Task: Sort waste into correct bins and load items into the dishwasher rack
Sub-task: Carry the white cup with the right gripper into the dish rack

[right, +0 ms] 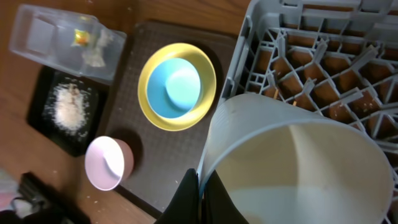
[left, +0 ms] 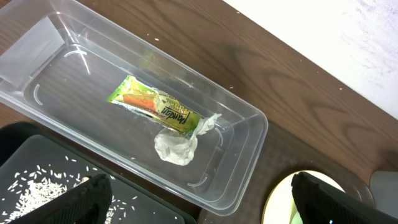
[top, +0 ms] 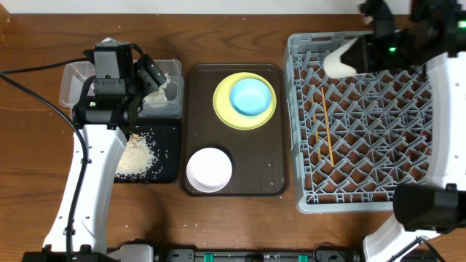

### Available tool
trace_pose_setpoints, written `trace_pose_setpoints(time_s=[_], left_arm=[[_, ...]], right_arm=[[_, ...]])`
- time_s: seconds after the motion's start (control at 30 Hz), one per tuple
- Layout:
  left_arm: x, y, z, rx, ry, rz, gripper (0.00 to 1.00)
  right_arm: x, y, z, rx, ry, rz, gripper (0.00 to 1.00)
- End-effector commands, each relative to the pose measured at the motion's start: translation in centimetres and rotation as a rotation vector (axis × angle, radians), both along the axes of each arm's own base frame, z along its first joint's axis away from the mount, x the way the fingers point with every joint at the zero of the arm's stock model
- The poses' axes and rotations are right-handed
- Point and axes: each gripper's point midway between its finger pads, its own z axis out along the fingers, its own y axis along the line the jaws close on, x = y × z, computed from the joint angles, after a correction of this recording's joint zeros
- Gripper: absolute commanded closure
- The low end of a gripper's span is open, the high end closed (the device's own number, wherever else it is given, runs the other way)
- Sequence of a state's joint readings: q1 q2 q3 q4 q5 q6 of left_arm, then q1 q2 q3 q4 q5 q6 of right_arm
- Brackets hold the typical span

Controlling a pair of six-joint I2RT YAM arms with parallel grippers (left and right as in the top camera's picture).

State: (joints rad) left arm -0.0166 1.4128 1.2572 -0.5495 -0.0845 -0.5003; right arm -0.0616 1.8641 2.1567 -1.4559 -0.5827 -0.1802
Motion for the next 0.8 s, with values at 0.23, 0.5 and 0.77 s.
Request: trace_pose_setpoints(time_s=[0.23,0.5,0.77], left_arm=[[0.3,0.3,0.4,0.006,-0.01,0.007,0.05],[0.3,0.3,0.4,0.005,-0.01,0.007,0.05],[0.3,0.3,0.4,0.006,-0.01,0.007,0.05]], right_arm=[[1.7,-0.1,-2.2,0.168,0.013,0.107,0.99],[2.2,0.6,-4.4,0.206,0.059,0.155,0.99],[2.9,0.6,-6.6,0.218,0.087,0.182,0.99]])
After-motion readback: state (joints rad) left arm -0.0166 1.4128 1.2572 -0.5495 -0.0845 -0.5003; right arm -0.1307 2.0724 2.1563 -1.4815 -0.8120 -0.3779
